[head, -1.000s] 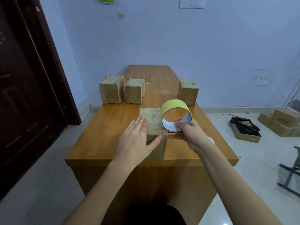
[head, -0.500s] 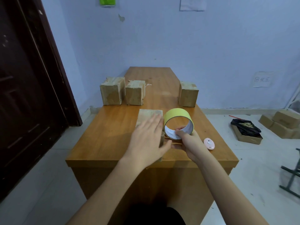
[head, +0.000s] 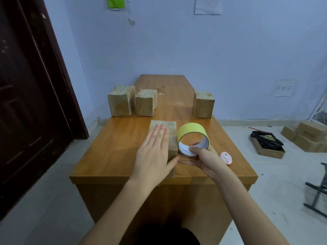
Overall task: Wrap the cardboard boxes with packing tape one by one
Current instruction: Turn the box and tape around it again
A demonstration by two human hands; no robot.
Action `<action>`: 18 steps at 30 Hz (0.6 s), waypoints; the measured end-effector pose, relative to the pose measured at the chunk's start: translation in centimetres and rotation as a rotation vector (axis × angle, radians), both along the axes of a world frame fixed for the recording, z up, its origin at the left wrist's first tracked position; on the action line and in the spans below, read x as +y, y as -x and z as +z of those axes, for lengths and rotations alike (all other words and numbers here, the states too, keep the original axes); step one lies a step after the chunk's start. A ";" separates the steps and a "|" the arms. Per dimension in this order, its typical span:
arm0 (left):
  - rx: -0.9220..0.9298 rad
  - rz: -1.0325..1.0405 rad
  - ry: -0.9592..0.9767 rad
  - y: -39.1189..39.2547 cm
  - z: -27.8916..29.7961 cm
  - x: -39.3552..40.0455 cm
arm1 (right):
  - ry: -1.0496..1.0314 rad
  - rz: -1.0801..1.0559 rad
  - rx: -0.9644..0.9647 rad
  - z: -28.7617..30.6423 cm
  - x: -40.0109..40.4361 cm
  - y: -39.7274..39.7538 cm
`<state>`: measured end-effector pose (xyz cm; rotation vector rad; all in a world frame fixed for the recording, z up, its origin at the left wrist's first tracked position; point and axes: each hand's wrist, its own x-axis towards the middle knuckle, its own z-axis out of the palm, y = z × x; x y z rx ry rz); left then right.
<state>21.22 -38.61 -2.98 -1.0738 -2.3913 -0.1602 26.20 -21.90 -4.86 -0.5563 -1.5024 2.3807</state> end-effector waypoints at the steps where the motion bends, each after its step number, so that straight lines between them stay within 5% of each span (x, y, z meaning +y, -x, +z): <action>1: -0.026 0.035 -0.021 0.1 -0.2 -0.4 | -0.003 0.007 -0.005 0.0 -0.1 0.0; 18: -0.074 -0.080 0.043 0.3 0.5 1.2 | -0.161 0.041 -0.067 -1.0 -0.9 -0.4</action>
